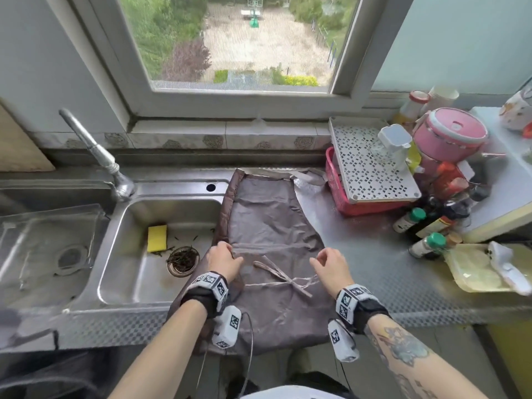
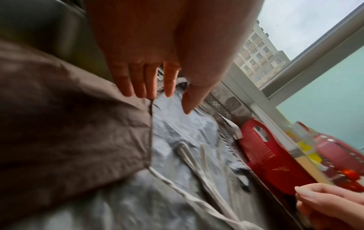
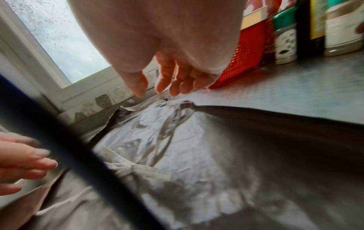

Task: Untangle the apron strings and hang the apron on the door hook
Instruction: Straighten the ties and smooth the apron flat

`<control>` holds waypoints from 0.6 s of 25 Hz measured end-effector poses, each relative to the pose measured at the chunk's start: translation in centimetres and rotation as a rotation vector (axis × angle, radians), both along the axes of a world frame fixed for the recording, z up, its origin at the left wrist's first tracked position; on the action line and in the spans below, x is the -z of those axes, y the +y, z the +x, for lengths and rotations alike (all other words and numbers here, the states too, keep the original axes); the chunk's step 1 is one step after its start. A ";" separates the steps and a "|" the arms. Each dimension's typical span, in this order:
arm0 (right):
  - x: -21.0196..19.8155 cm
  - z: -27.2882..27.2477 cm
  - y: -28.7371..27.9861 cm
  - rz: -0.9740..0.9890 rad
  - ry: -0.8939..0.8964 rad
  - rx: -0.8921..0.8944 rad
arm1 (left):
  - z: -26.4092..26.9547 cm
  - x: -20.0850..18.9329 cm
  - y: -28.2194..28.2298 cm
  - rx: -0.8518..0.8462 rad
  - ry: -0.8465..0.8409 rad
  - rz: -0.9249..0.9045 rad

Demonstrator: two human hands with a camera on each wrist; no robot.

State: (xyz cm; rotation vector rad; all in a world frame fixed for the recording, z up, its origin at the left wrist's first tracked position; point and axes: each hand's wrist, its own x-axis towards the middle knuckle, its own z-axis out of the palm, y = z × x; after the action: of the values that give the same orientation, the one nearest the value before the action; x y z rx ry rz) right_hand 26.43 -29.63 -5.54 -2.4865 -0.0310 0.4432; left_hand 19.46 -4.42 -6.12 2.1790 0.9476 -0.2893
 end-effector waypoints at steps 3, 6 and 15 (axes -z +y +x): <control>0.8 1.1 3.1 -0.088 0.048 -0.104 | -0.3 0.8 2.2 -0.035 0.142 0.089; 1.0 3.4 5.4 -0.070 0.124 -0.085 | 0.5 2.1 3.4 -0.036 0.187 0.065; 1.1 6.5 12.9 0.209 0.321 -0.031 | 1.9 1.6 4.1 -0.071 0.106 0.006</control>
State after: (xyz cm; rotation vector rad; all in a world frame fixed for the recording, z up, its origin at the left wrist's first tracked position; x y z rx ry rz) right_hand 32.96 -16.71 -6.62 -2.1877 0.0131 0.8042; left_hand 21.40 -0.30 -7.76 2.1484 1.0830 -0.3715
